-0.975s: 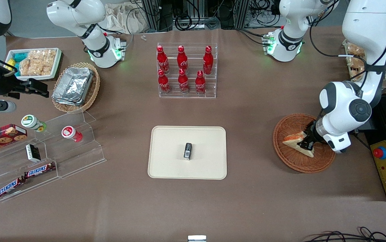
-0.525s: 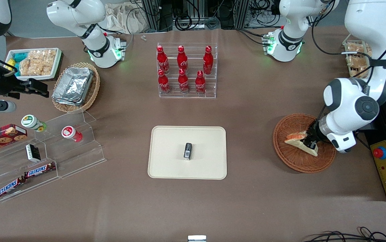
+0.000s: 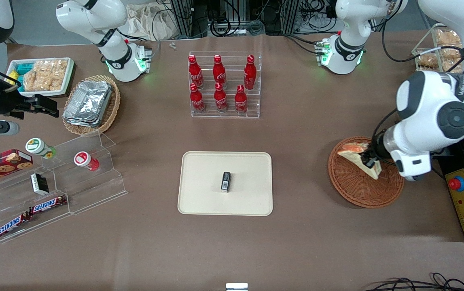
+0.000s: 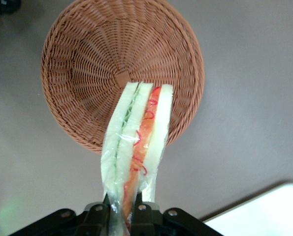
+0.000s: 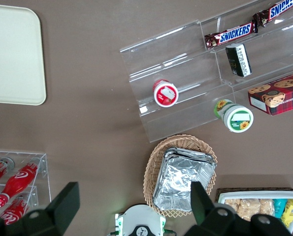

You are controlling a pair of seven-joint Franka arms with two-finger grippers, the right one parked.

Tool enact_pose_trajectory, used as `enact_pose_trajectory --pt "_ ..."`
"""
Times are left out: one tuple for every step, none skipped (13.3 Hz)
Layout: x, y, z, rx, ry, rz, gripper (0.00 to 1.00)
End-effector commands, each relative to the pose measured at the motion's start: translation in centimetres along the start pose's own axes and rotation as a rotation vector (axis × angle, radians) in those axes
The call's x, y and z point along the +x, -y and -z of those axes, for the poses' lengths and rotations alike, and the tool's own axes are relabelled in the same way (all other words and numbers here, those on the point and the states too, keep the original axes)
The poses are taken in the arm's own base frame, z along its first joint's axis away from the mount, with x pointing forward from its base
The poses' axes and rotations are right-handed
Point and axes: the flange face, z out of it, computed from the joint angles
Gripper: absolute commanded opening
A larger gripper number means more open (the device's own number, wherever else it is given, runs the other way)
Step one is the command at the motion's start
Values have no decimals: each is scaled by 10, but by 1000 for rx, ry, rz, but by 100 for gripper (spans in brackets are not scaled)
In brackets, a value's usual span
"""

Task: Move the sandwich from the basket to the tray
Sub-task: 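Lift the sandwich out of the basket with the left gripper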

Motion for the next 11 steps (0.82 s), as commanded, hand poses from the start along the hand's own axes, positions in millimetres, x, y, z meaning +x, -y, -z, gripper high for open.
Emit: enact_pose_trajectory --pt "-19 -10 17 20 -7 -131 0" --pt "-24 -12 18 25 2 -166 0" --pt "-42 -21 23 16 -2 -208 0" --pt "-51 -27 24 14 -3 -237 0" --pt "-59 -34 24 1 -1 -281 0" --pt "-68 -43 25 -12 2 -338 0" --pt "-74 -53 22 -14 3 -380 0" --pt "-83 -64 21 -23 8 -431 0" --pt "-91 -78 15 -29 21 -481 0" --pt "-107 -94 13 -34 17 -521 0" --pt "-126 -108 7 -18 -15 -556 0"
